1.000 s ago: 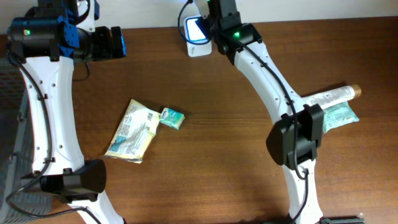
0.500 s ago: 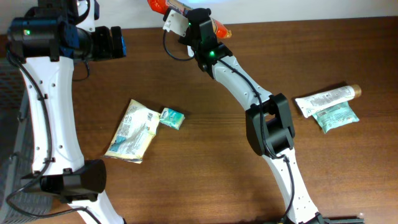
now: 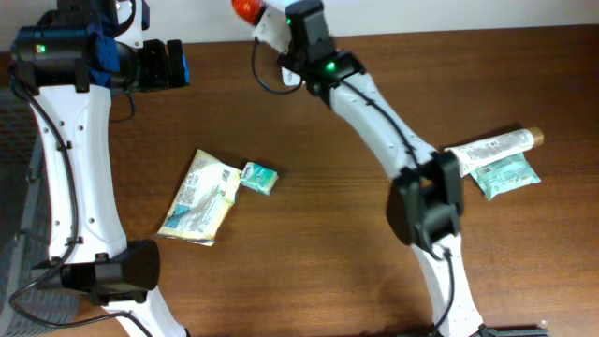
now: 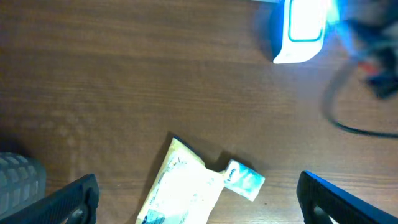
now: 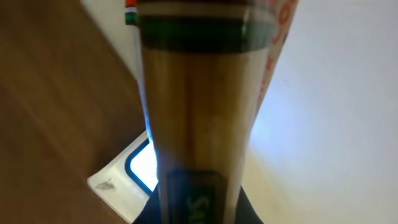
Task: Scan the item barcode
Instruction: 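Place the pasta pack at the right edge with the right gripper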
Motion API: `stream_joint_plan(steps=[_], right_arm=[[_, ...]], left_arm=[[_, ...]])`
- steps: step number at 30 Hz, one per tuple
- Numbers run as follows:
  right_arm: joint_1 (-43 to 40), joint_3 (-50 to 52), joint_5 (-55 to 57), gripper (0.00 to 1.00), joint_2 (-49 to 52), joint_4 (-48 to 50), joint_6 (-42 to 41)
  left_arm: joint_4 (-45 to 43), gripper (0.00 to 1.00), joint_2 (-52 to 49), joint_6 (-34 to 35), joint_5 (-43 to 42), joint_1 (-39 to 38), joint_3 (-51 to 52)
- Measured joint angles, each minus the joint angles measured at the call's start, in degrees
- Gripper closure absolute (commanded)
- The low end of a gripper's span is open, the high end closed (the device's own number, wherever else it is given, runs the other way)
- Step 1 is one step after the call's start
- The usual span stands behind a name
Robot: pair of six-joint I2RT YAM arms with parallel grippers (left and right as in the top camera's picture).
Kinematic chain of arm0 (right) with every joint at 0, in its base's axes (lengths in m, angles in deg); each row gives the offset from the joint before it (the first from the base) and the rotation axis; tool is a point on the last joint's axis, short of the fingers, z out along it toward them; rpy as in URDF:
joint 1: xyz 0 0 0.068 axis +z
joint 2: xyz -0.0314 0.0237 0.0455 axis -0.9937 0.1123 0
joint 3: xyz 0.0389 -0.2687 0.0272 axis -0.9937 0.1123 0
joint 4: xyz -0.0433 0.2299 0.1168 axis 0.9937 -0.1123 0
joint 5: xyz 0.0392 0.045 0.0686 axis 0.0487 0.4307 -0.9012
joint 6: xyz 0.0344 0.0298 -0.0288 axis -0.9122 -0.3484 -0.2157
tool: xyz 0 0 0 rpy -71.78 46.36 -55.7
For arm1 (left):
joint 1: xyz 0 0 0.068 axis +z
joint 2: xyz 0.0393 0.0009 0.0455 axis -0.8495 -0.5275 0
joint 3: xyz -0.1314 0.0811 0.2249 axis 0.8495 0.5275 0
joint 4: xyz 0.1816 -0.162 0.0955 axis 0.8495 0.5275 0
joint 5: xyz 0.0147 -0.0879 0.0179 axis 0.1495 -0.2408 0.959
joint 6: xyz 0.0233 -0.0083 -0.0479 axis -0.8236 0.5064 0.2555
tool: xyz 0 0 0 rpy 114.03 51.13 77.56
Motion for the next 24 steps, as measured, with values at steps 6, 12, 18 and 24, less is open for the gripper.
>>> stream_joint_plan(steps=[6,12,18,24], right_arm=[[-6.01,-1.62,-3.17,0.96,-22.47,-37.70,-35.12],[-30.53,9.51,-23.10,0.96,-17.62,-44.94,-61.44],[-45.09,34.12,-26.40,0.80,-15.37,-18.27,-73.24],[-47.39,36.24,-29.00,0.01,-15.43,-17.97,-70.01]], left_arm=[[-0.04,0.01,0.00,0.00,0.00,0.00,0.00],[-0.09,0.01,0.00,0.00,0.02,0.00,0.00],[-0.07,0.01,0.00,0.00,0.00,0.00,0.00],[-0.07,0.01,0.00,0.00,0.00,0.00,0.00]])
